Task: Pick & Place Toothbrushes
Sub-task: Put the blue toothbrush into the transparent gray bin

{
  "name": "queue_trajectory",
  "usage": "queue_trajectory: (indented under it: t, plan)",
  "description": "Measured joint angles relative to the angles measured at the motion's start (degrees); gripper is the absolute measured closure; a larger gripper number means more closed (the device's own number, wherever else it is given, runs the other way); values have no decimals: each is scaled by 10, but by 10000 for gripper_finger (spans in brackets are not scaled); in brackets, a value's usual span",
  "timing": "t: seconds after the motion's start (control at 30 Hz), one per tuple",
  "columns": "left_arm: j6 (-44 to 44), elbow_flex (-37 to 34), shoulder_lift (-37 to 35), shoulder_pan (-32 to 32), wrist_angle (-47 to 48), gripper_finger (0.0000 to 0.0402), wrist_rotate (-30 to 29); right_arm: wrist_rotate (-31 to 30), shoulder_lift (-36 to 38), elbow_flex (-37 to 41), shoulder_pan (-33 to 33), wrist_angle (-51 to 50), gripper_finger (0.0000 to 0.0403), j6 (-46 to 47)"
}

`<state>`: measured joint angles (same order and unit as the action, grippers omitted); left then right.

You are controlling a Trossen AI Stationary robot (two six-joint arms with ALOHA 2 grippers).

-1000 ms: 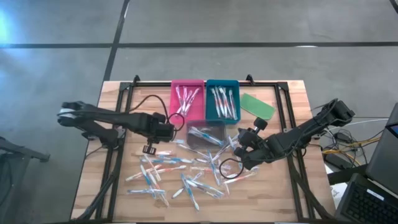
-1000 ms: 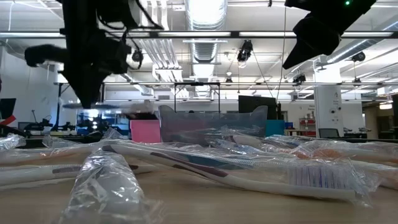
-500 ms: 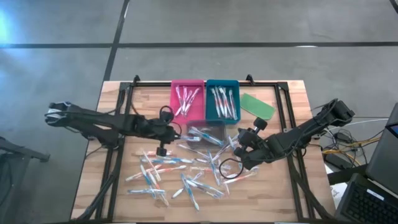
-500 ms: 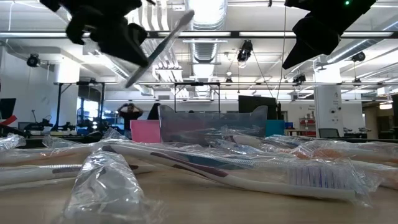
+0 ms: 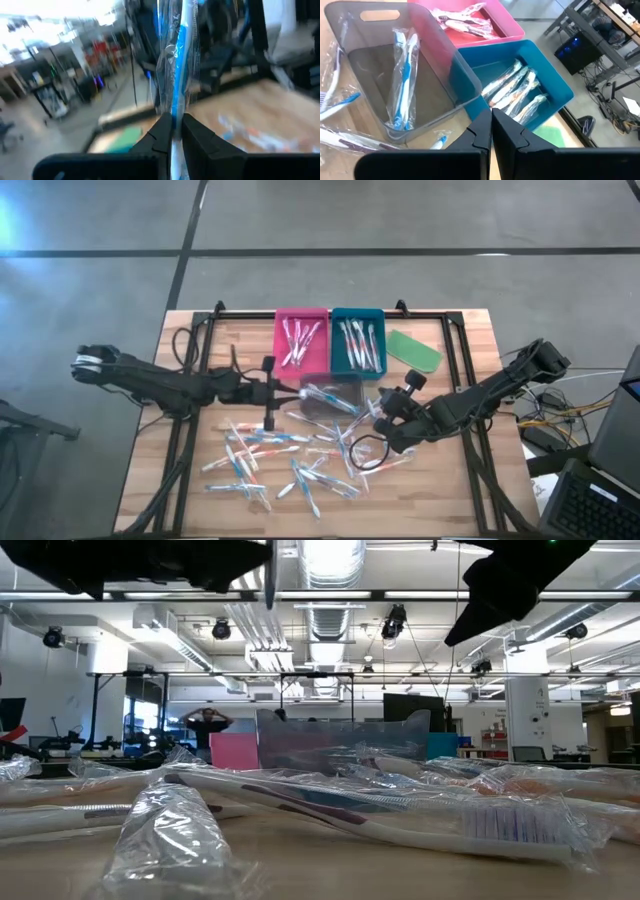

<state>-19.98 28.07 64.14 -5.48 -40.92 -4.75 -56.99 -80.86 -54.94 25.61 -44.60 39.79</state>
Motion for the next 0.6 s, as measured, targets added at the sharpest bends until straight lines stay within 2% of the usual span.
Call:
queue_trajectory:
  t: [0.1, 0.37, 0.47, 0.6]
  plan:
    - [-2, -13, 0, 0, -37, 371, 4, 0, 0, 0, 0, 7, 394, -8]
    - [-6, -43, 8, 1, -59, 371, 12, 0, 0, 5, 0, 36, 394, -11]
    - [-8, -46, 14, 1, -96, 371, 20, 0, 0, 6, 0, 76, 394, -38]
    - [-7, -46, 37, 1, -138, 371, 60, 5, 0, 6, 0, 156, 394, -103]
